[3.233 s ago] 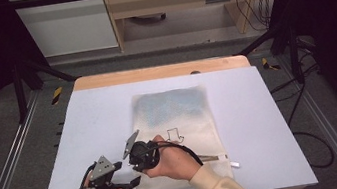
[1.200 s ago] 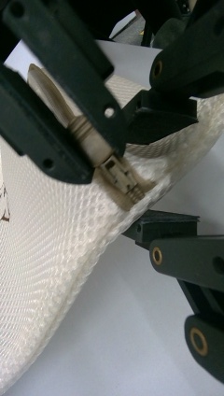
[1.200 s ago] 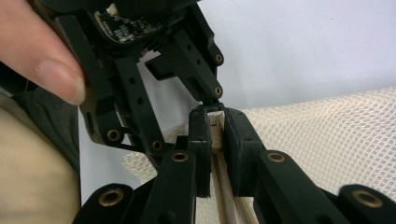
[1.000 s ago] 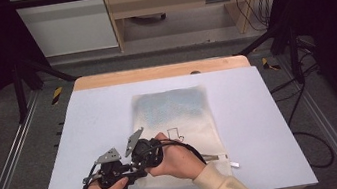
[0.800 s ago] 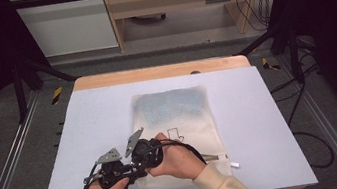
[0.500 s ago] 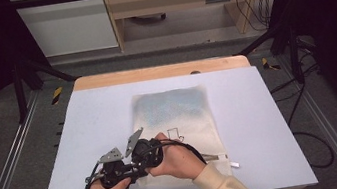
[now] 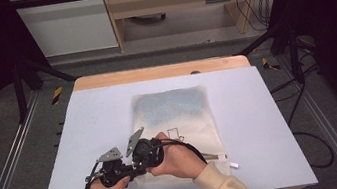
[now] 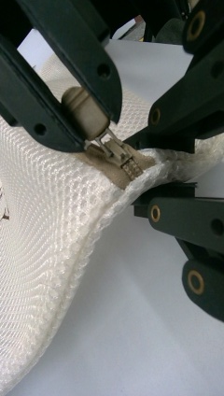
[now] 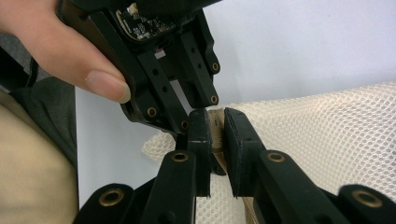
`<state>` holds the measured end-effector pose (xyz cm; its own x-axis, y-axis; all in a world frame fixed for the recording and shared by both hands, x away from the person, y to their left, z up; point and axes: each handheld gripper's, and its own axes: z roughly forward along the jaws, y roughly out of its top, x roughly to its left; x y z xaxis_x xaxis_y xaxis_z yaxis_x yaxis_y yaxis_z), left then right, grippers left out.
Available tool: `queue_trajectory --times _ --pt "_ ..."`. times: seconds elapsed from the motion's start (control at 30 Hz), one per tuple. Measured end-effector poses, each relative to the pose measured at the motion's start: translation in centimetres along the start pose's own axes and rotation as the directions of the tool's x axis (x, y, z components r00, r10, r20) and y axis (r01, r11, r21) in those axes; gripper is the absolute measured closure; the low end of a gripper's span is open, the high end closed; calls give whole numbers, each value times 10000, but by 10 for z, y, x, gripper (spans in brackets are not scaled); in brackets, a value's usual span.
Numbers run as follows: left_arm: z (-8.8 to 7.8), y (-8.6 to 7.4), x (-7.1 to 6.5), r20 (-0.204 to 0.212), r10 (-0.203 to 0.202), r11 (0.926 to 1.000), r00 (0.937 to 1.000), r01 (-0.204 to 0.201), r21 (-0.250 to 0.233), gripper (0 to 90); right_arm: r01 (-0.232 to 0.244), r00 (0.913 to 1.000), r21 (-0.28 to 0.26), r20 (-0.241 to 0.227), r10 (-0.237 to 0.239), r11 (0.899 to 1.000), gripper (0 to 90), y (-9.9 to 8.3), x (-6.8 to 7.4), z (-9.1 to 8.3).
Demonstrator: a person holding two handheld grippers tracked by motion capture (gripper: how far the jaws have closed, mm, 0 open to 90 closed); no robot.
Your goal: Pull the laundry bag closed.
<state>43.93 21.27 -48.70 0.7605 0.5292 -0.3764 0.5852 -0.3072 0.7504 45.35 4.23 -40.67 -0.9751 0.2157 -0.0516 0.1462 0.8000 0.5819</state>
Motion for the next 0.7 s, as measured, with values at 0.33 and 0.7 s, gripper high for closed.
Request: queue_trajectory --times 0.33,0.7 --pt "-2 1 -1 -123 64 10000 9999 -63 72 830 107 9999 138 15 -107 9998 819 -6 -3 3" --pt "-4 3 -2 -215 46 10000 9998 -47 -41 836 -23 9997 830 232 4 9965 820 -12 -5 2"
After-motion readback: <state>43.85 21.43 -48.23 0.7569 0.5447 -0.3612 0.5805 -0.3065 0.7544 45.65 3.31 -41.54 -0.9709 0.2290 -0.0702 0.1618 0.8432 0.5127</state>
